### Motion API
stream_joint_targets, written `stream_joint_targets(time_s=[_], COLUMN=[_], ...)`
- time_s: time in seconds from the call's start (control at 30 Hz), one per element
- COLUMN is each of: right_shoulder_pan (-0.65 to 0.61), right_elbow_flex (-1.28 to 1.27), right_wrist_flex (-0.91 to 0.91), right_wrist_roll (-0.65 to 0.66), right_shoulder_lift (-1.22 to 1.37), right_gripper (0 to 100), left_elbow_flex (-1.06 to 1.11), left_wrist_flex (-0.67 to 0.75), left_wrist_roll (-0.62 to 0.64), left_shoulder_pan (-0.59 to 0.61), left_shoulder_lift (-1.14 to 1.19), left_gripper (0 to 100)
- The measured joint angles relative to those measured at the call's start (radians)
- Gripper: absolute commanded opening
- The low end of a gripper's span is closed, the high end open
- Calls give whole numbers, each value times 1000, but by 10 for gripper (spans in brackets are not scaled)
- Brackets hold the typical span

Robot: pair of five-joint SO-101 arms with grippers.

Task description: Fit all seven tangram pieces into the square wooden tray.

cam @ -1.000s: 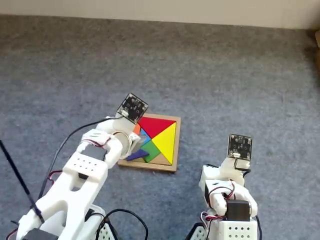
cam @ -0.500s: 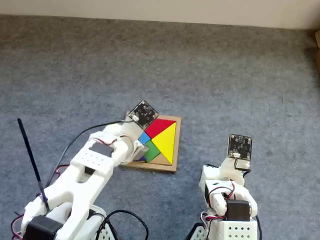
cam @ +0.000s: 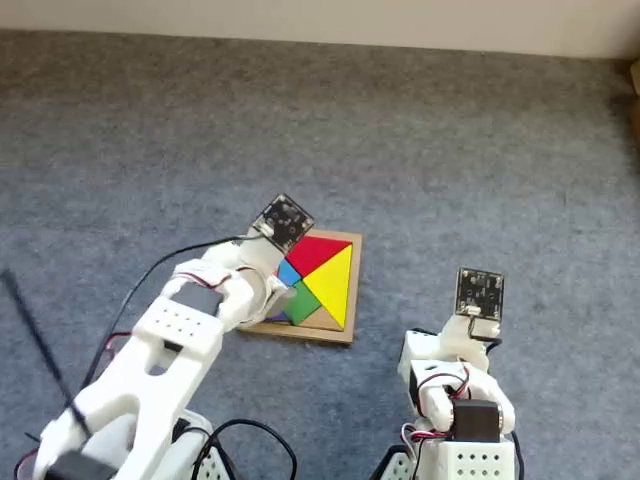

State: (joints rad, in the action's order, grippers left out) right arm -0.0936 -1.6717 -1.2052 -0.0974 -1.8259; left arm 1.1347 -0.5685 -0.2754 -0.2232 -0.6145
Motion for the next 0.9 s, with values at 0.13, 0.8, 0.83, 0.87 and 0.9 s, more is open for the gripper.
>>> stream_joint_targets(time_s=[0.13,0.8,0.83,0.87,0.9], right_shoulder_pan=[0,0,0,0,0], right_elbow_flex=[0,0,0,0,0], right_wrist_flex=[0,0,0,0,0], right_wrist_roll=[0,0,0,0,0], right_shoulder_lift=[0,0,0,0,0], right_gripper=[25,25,25,25,25], left_elbow_flex=[23,71,69,69,69], left_wrist_flex=[-58,-72,-72,-72,-72], left_wrist_roll=[0,3,3,3,3], left_shoulder_pan=[78,296,295,287,275], left_shoulder_lift=[-149,6,6,6,6], left_gripper=[260,260,260,260,260])
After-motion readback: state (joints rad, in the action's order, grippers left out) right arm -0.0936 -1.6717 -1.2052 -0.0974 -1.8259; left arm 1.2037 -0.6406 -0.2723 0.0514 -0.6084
